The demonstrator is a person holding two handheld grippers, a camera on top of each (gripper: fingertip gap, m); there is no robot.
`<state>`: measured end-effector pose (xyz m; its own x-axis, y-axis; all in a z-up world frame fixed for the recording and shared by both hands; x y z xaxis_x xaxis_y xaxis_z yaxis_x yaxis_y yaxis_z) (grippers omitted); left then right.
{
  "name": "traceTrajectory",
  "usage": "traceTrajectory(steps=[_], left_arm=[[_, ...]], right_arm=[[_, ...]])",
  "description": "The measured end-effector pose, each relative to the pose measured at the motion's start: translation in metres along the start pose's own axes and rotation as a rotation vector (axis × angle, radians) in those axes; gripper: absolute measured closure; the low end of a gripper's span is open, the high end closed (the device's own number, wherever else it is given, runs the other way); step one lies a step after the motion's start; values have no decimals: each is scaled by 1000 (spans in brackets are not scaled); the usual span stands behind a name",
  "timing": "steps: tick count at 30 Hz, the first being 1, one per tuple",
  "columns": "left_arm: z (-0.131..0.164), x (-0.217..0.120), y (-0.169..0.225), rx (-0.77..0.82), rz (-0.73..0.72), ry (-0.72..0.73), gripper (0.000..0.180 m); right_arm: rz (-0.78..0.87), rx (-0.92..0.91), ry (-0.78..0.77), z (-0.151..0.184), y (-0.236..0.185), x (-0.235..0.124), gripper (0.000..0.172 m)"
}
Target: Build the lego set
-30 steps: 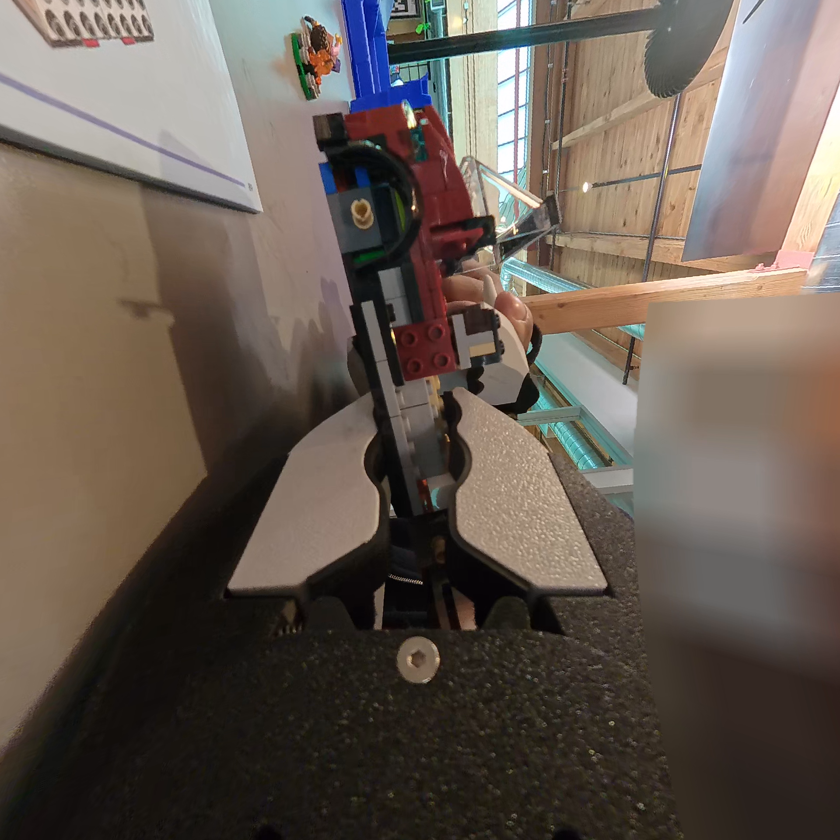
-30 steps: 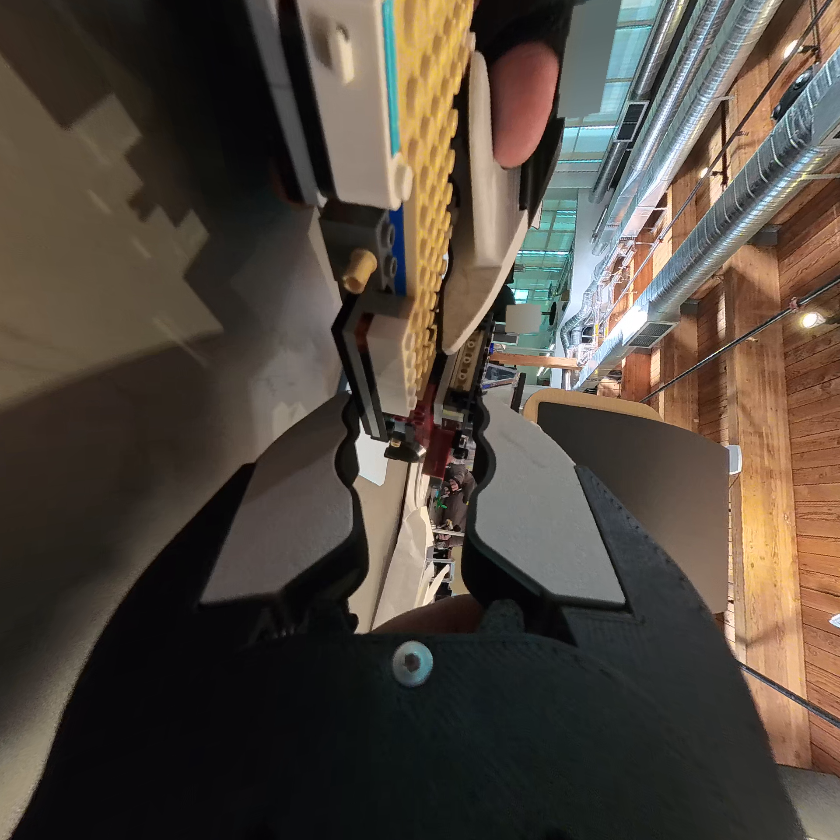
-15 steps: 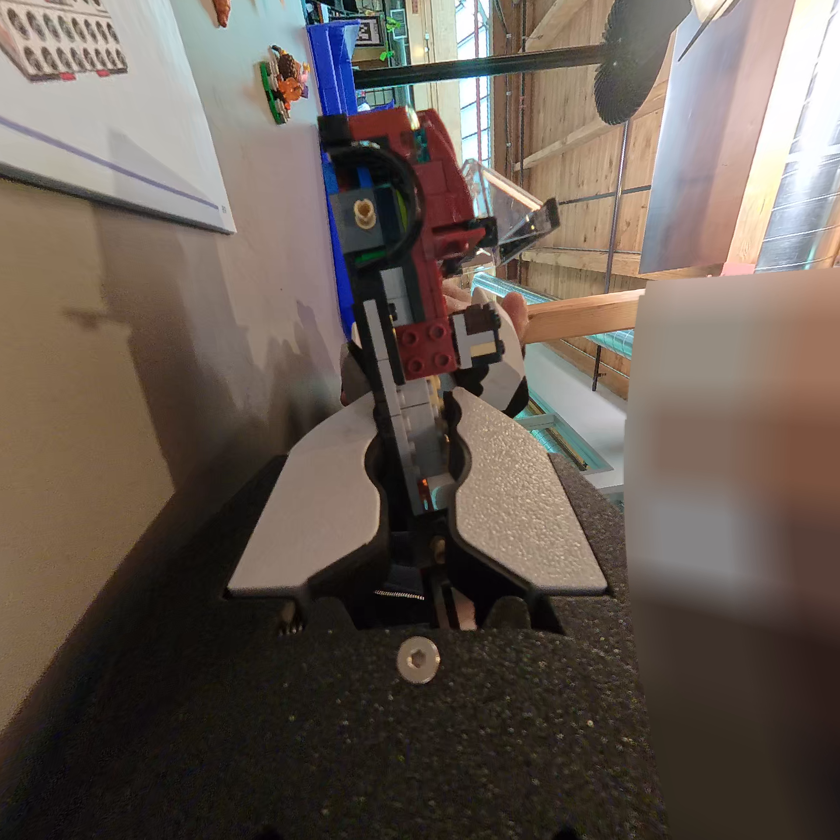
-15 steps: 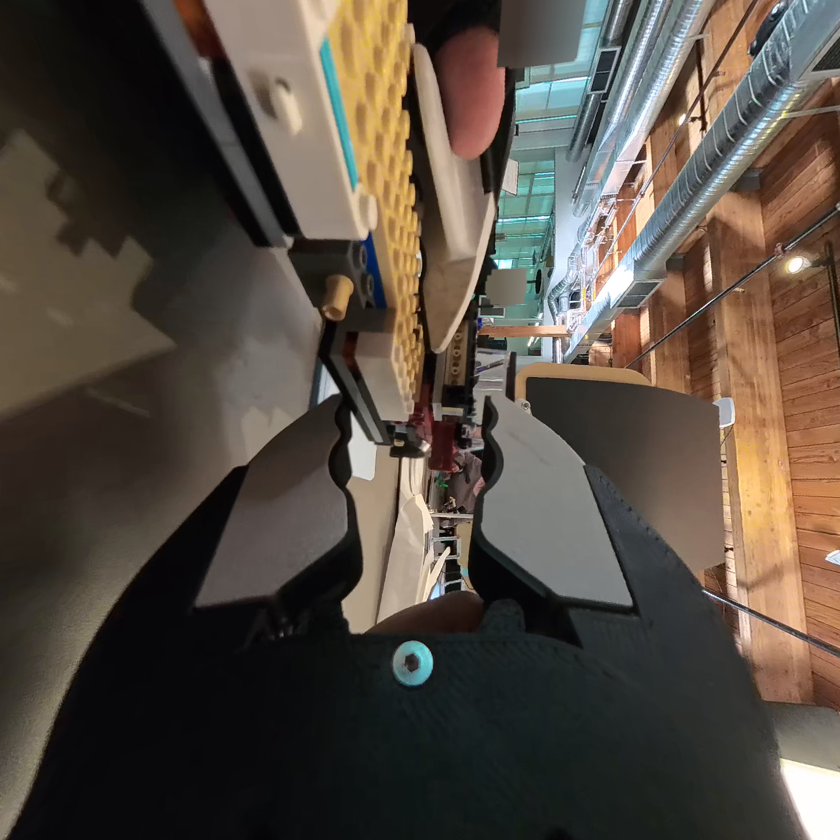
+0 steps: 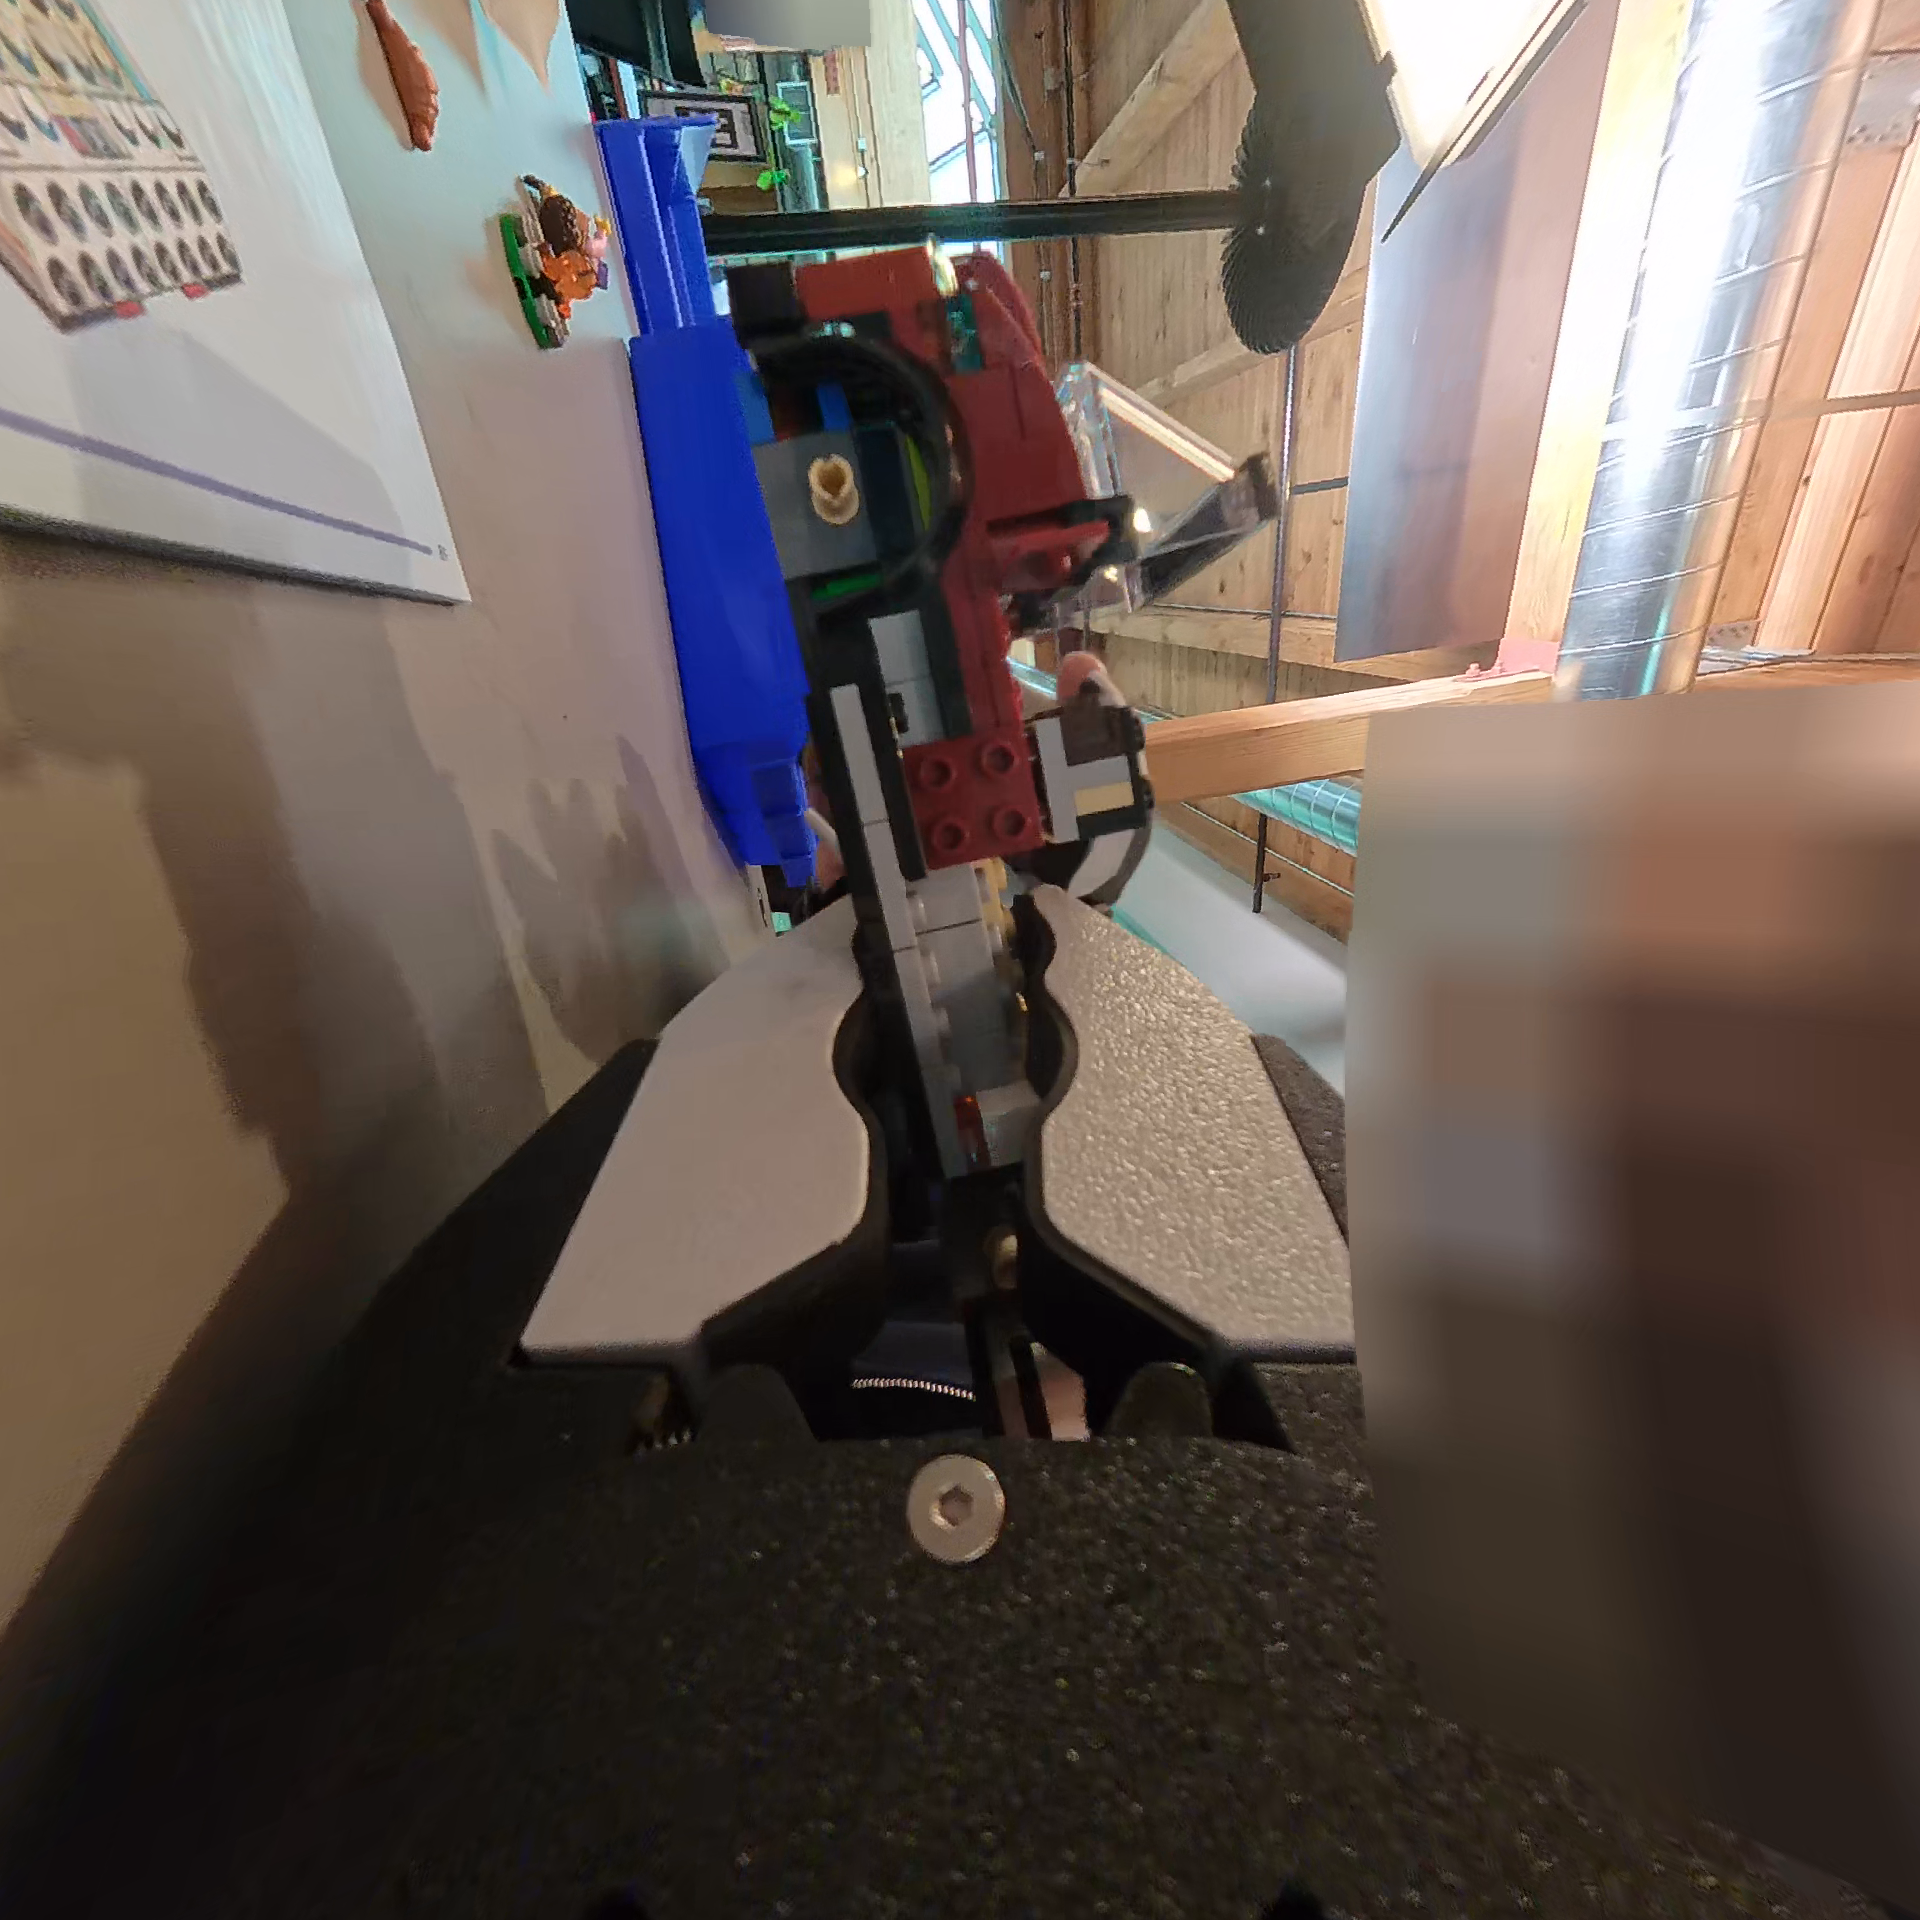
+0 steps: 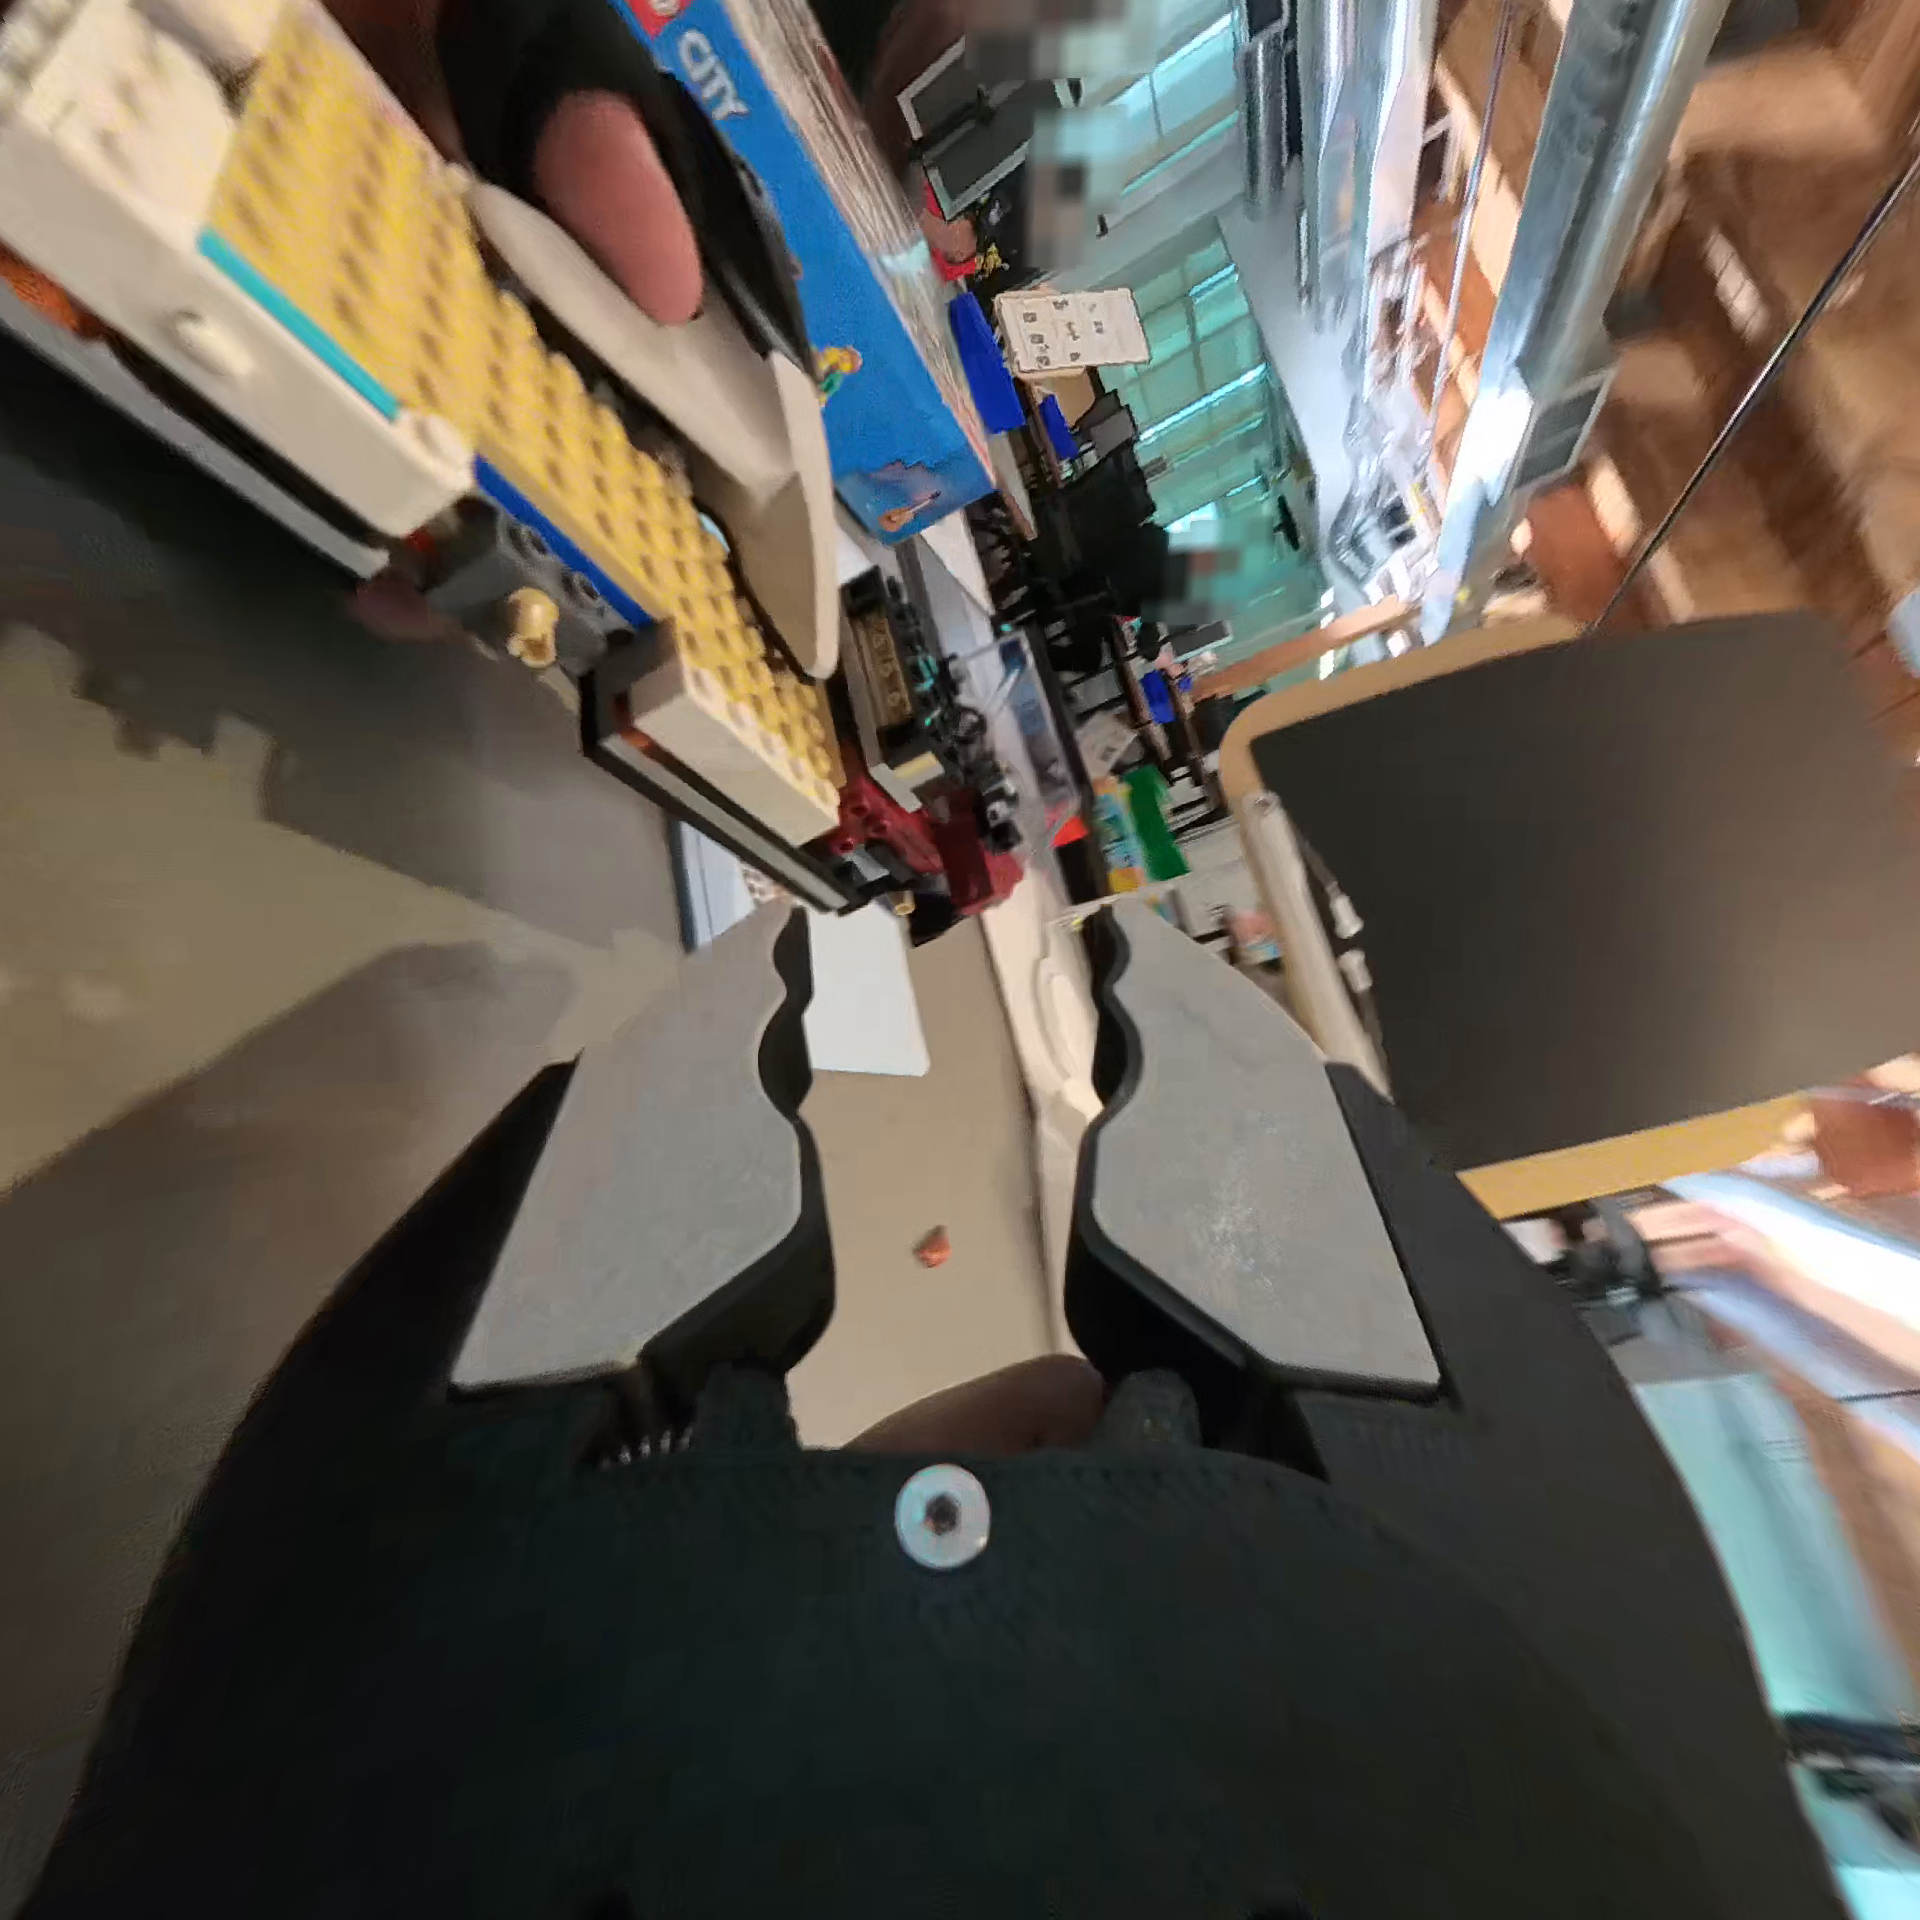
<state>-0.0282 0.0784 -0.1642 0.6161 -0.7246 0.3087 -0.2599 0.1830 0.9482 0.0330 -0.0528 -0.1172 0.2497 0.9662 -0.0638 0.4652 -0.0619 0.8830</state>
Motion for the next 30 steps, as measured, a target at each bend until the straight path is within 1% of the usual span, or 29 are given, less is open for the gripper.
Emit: traceTrajectory(steps=[2,4,9,12,17,20,25,27,30], left_arm=[[-2,-1,2,0,15,-1,158],[-3,-1,5,-1,24,1,158],[-3,2,10,-4,69,-1,157],[0,6,8,-28,101,-3,158],[6,10,3,-36,67,-4,158],[10,14,4,-13,56,-13,158],[21,19,4,29,16,-10,157],[24,19,4,38,-2,22,158],[30,19,4,52,-18,93,158]], right_arm=[[-39,112,-19,5,-2,-5,120],[-42,147,-18,8,-5,-12,121],[66,-4,10,10,-17,-28,119],[120,-63,39,8,-16,-32,115],[124,-155,61,9,-21,-35,110],[107,-143,64,10,-23,-37,110],[87,-7,51,9,-14,-41,113],[45,124,33,8,-10,-43,117],[-64,419,-43,14,-6,-45,120]])
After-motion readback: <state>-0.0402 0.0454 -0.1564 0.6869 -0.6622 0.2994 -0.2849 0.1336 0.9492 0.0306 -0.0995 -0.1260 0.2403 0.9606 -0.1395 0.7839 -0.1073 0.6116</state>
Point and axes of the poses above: each gripper's, where its closed fingertips meet, x out along the fingers, z out of its underside, y = z × x across the jaws, the point moved 7 cm from there along -x, back along the fingers, and after that the axes turned 5 degrees about z, right-handed, at the moved point
